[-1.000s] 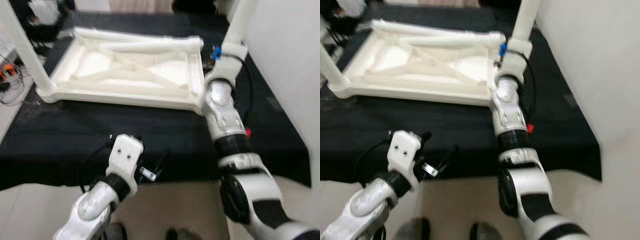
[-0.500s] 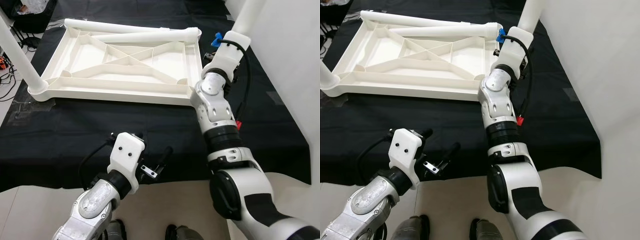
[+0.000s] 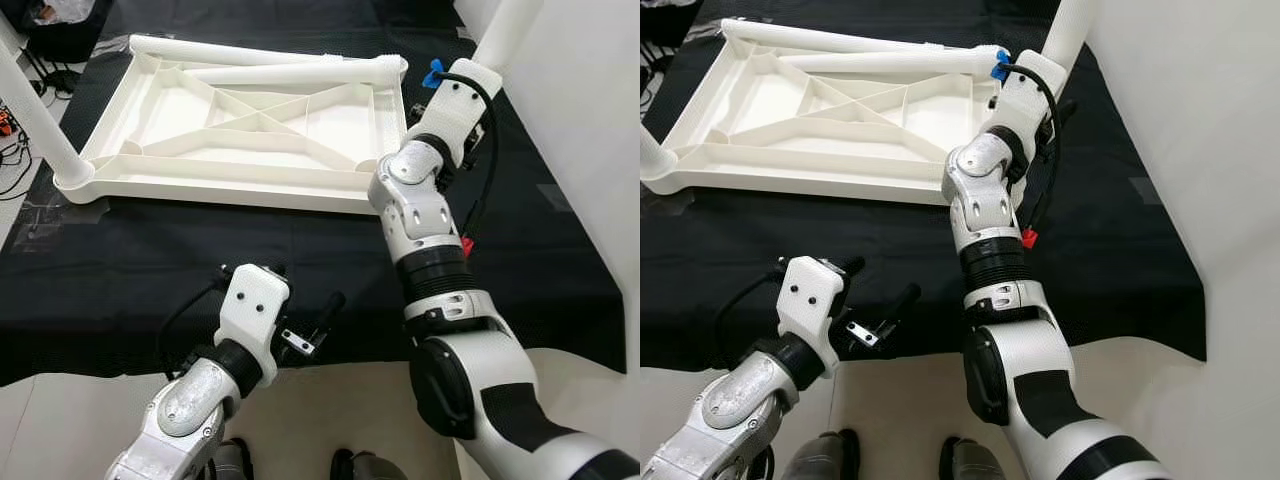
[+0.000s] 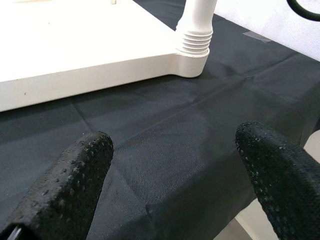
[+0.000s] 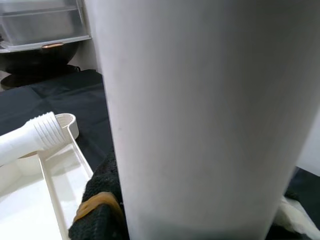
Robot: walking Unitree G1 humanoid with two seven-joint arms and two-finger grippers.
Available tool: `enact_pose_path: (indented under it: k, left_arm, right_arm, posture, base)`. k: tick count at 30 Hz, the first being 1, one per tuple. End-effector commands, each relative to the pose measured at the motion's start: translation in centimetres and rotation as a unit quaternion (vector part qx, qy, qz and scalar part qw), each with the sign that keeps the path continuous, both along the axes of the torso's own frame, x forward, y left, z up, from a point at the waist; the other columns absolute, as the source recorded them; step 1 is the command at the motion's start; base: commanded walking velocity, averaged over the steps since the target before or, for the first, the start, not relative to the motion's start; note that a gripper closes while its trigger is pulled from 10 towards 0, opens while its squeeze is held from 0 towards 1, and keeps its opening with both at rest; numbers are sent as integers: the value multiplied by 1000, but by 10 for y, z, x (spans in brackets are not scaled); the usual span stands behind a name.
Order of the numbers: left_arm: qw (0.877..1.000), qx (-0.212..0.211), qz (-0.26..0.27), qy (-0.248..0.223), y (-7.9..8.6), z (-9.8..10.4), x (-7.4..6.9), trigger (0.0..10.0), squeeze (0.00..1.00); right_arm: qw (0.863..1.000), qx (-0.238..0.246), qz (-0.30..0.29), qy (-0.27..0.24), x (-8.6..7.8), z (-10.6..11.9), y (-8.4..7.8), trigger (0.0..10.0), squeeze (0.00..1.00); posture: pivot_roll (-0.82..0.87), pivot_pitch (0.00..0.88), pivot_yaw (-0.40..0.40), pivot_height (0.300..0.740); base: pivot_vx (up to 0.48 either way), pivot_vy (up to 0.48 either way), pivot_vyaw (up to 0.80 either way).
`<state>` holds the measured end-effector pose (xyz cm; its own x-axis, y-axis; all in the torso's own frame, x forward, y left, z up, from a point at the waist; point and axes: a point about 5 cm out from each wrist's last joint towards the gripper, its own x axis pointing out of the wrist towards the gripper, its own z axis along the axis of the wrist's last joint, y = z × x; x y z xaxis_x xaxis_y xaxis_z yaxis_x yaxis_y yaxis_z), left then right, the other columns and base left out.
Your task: Building children table
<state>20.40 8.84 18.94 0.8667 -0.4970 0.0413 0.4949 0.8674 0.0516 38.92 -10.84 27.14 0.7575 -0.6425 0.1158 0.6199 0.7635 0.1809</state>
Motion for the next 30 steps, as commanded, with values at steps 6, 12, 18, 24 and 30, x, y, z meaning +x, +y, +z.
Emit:
enact_pose_path:
  k: [6, 12, 18, 24, 30]
  left_arm:
    - [1000, 2, -2, 9, 0, -5, -1, 10000, 0]
    - [1000, 3, -1, 9, 0, -5, -1, 10000, 0]
    - [1000, 3, -1, 9, 0, -5, -1, 10000, 0]
    - [1000, 3, -3, 8, -1, -5, -2, 10000, 0]
    - [1000, 3, -3, 9, -1, -5, -2, 10000, 0]
  right_arm:
    - [996, 3, 7, 92, -4, -53, 4, 10000, 0]
    - [995, 6, 0, 100, -8, -59, 6, 10000, 0]
    - [994, -2, 15, 107, -8, -64, 9, 10000, 0]
    - [995, 10, 25, 100, -4, -58, 7, 10000, 0]
    - [994, 6, 44, 99, 1, -51, 8, 10000, 0]
  posture:
    - [79, 231, -70, 740]
    - [79, 230, -70, 740]
    - [79, 230, -70, 740]
    - [78, 221, -70, 740]
    - [78, 221, -70, 740]
  base:
    - [0, 0, 0]
    - [0, 0, 0]
    - [0, 0, 0]
    - [0, 0, 0]
    - [0, 0, 0]
